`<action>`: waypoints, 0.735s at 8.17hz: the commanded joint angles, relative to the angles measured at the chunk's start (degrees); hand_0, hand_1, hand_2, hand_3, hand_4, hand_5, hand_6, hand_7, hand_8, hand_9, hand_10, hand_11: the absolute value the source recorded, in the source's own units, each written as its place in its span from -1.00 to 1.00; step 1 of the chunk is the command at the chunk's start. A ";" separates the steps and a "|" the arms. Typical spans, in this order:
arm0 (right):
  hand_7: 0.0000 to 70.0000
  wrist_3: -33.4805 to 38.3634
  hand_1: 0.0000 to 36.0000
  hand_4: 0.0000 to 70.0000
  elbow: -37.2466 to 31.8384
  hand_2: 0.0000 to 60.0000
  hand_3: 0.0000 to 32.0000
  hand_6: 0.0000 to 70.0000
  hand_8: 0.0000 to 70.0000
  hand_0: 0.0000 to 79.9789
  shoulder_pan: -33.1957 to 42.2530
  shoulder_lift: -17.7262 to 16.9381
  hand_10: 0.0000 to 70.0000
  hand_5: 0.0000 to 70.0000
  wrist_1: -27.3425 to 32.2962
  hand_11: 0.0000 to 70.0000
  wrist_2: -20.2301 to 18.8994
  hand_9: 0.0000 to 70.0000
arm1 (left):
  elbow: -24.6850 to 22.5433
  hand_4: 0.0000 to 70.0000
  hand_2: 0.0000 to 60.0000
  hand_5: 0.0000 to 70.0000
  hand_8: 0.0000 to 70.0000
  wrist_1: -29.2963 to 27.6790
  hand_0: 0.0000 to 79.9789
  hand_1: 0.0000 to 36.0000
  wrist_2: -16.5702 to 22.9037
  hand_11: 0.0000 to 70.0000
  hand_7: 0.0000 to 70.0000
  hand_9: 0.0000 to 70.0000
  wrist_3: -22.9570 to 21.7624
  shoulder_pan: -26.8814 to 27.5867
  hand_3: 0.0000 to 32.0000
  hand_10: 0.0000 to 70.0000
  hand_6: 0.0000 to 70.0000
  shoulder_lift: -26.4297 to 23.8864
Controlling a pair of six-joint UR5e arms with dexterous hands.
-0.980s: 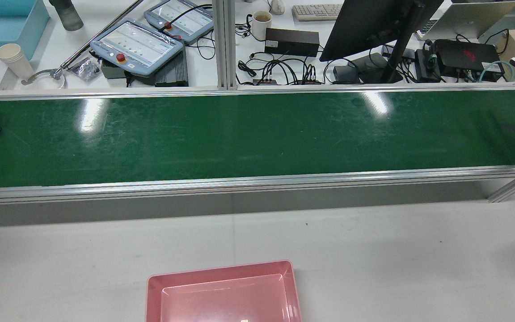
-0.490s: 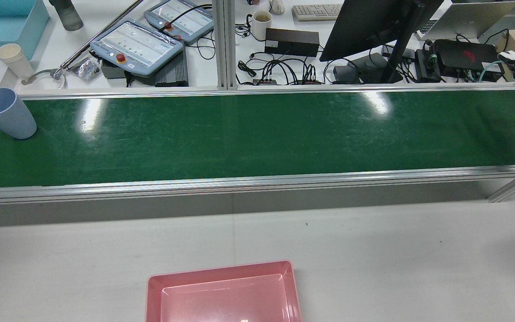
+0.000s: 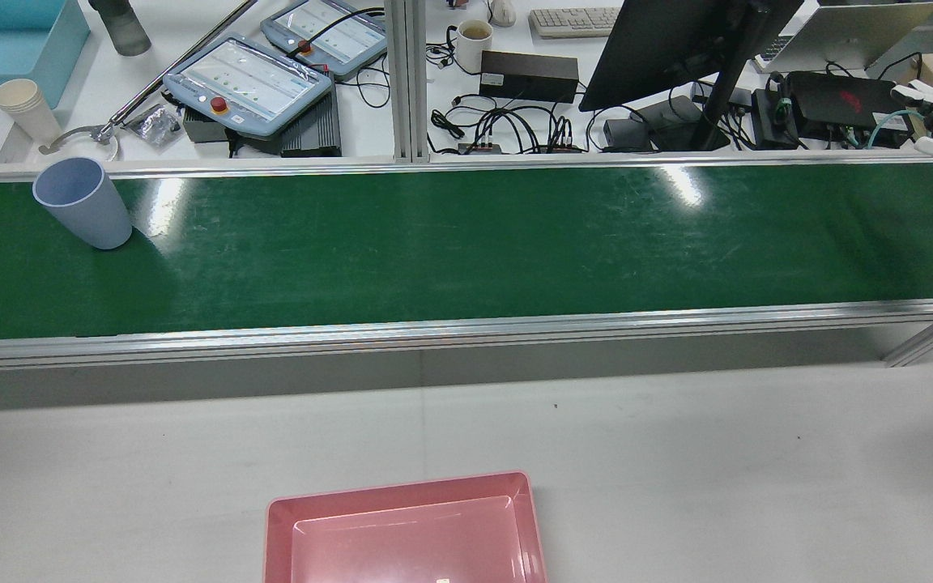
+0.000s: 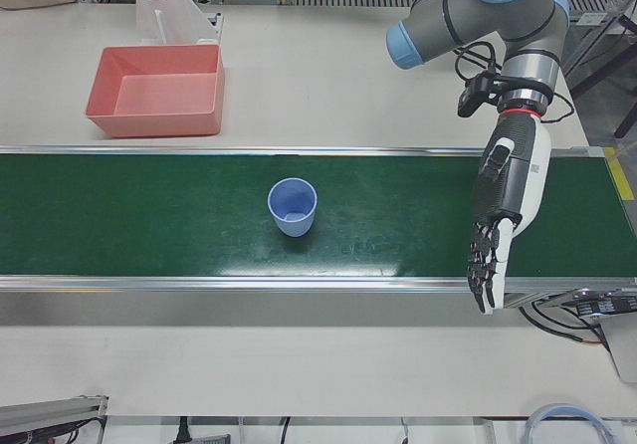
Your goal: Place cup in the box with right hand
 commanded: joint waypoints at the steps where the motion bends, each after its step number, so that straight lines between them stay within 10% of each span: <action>1: -0.71 -4.56 -0.48 -1.00 0.68 -0.58 -1.00 -0.92 -0.92 -0.15 -0.09 0.09 -1.00 -0.93 -0.09 -1.00 -0.11 -0.87 | -0.06 -1.00 -1.00 -1.00 -1.00 0.00 -1.00 -1.00 0.00 -1.00 -1.00 -1.00 0.05 0.08 -1.00 -1.00 -1.00 0.00; 6: -1.00 -3.16 -0.07 -1.00 0.42 -0.56 -1.00 -0.98 -0.95 0.16 -0.09 0.00 -1.00 -0.87 0.17 -1.00 0.07 -0.99 | -0.06 -1.00 -1.00 -1.00 -1.00 0.00 -1.00 -1.00 0.00 -1.00 -1.00 -1.00 0.05 -0.01 -1.00 -1.00 -1.00 0.00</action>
